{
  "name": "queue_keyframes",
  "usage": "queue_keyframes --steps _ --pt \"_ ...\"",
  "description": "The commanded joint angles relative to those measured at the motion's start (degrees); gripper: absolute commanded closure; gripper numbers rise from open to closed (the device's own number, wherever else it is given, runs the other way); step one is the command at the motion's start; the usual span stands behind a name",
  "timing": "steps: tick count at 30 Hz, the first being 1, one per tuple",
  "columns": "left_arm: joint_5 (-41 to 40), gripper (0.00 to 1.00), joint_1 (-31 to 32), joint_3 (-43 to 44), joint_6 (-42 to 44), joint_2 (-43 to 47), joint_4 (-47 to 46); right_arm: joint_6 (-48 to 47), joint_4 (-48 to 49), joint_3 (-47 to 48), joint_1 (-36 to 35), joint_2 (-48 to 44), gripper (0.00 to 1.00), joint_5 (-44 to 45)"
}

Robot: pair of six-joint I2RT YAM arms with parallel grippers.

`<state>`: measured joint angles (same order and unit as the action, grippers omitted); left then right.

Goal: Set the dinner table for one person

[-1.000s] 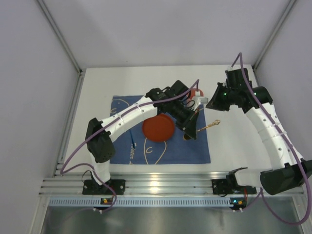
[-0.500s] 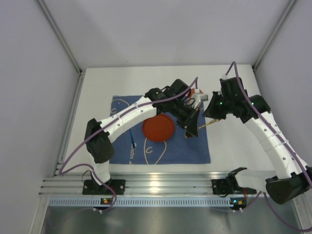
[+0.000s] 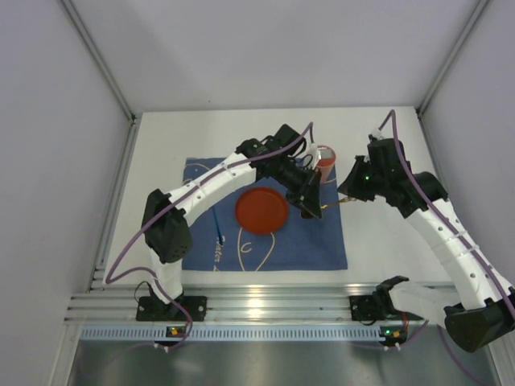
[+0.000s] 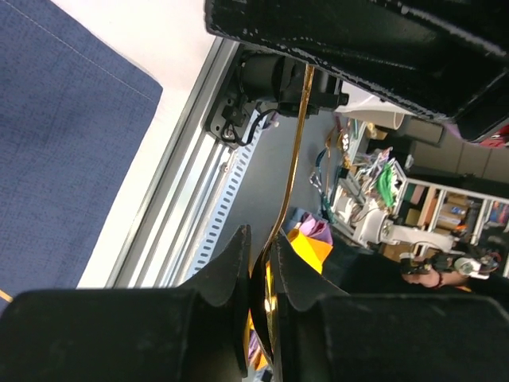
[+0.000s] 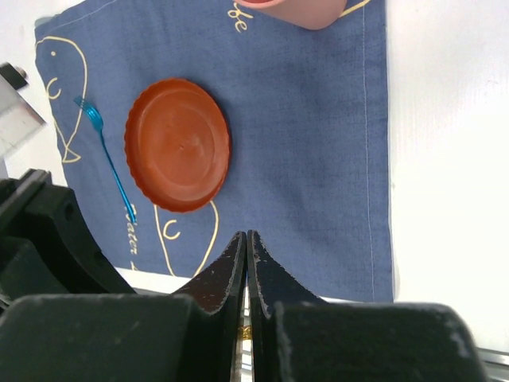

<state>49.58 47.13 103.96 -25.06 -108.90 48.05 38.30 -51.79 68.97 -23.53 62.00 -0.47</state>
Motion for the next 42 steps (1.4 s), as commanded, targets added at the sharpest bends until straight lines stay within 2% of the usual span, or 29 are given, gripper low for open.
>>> queue_keyframes --steps 1,4,10,16,19,20,22,23,25,31,34,39,42 --pt "-1.3 1.00 -6.0 4.0 -5.7 2.2 -13.7 -0.6 -9.2 -2.5 -1.1 -1.0 1.00 -1.0" --pt "-2.2 1.00 -8.6 4.2 -10.6 1.9 -18.8 -0.6 -8.5 -3.2 -1.1 -0.7 1.00 -2.1" --pt "3.2 1.00 -12.7 2.6 -20.2 1.9 -30.1 -1.3 -5.8 -4.5 -1.7 0.7 1.00 -6.5" --pt "11.0 1.00 -13.8 2.9 -24.8 0.0 -38.5 -4.9 2.2 -6.3 -2.3 1.4 1.00 -20.2" --pt "14.9 1.00 -13.6 3.0 -26.9 -0.8 -41.9 -6.7 5.8 -6.4 -2.2 1.5 0.89 -26.2" --pt "17.0 1.00 -13.6 2.8 -26.9 -0.5 -42.1 -7.4 6.7 -6.2 -2.2 1.5 0.78 -27.6" --pt "18.6 1.00 -13.4 2.3 -26.3 -0.1 -42.6 -8.4 8.8 -6.0 -2.3 1.5 0.66 -28.4" --pt "19.6 1.00 -13.4 1.5 -26.0 0.5 -42.7 -9.0 9.2 -5.9 -2.2 1.6 0.56 -28.4" --pt "20.5 1.00 -13.3 0.5 -25.7 1.1 -43.3 -9.8 9.2 -5.5 -2.2 2.5 0.49 -28.3" --pt "21.4 1.00 -13.3 -3.0 -24.2 3.9 -43.5 -14.4 2.2 -0.6 -0.9 3.9 0.48 -18.9" --pt "20.9 1.00 -13.4 -4.5 -22.8 4.9 -42.5 -14.3 2.4 0.3 5.9 1.0 0.47 -18.4" --pt "18.8 1.00 -13.4 -4.8 -17.7 5.4 -36.8 -10.9 7.1 -3.3 15.6 -5.6 0.45 -27.5" --pt "17.7 1.00 -13.5 -4.6 -16.3 5.3 -35.7 -5.6 17.2 -6.6 16.7 -9.9 0.41 -35.9"
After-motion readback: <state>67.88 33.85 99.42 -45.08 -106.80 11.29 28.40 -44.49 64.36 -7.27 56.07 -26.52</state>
